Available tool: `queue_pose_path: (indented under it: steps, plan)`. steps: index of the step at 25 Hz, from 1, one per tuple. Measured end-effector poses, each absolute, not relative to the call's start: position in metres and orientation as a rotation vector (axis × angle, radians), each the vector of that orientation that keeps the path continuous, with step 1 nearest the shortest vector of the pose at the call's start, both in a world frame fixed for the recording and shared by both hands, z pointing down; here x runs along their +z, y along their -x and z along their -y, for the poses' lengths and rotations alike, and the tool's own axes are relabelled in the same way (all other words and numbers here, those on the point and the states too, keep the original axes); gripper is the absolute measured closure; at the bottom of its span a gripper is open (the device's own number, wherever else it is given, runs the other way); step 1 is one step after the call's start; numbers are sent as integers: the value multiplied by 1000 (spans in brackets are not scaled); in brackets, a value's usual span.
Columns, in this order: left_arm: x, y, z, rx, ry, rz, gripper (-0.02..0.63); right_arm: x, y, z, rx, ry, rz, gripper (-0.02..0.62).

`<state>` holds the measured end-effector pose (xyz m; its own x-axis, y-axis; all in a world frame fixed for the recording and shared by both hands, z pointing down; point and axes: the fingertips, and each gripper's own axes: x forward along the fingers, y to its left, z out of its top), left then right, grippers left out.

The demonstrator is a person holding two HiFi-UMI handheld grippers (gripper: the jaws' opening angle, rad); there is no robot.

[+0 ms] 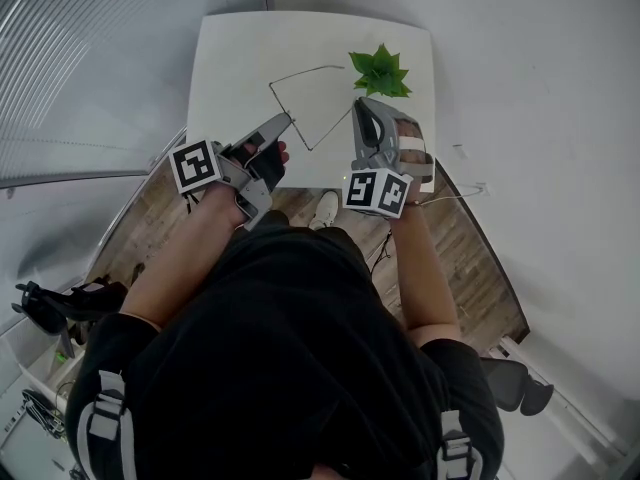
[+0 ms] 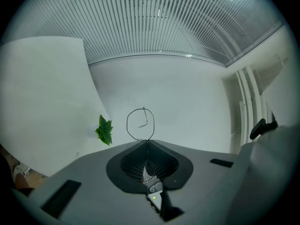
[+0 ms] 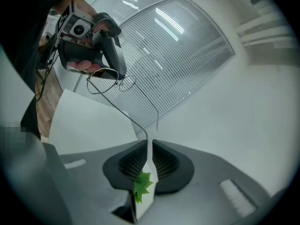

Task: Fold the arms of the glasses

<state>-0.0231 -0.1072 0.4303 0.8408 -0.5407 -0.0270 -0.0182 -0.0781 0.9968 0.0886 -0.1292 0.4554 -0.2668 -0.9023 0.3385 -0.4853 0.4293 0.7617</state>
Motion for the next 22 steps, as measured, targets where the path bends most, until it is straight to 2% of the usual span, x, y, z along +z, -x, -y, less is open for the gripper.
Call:
queue_pose_path:
  steps: [7,14,16,18,22]
  plan:
    - [429,20,106,-448,-1603,437,594,456,-77,129,-716,-1135,1898,540]
    - [431,21,106,-450,-1593,451,594,455,-77,131,-725,-1147,1901,557]
    - [431,22,106,-455,-1591,456,594,456,-79,132,-709,-1151,1903,517]
    - [430,22,107,-461,-1592,456,594,457,-80,132,-702,-1149,1901,512]
    - [428,21,106,-465,-1594,451,592,456,-80,131,-718,-1145,1893,556]
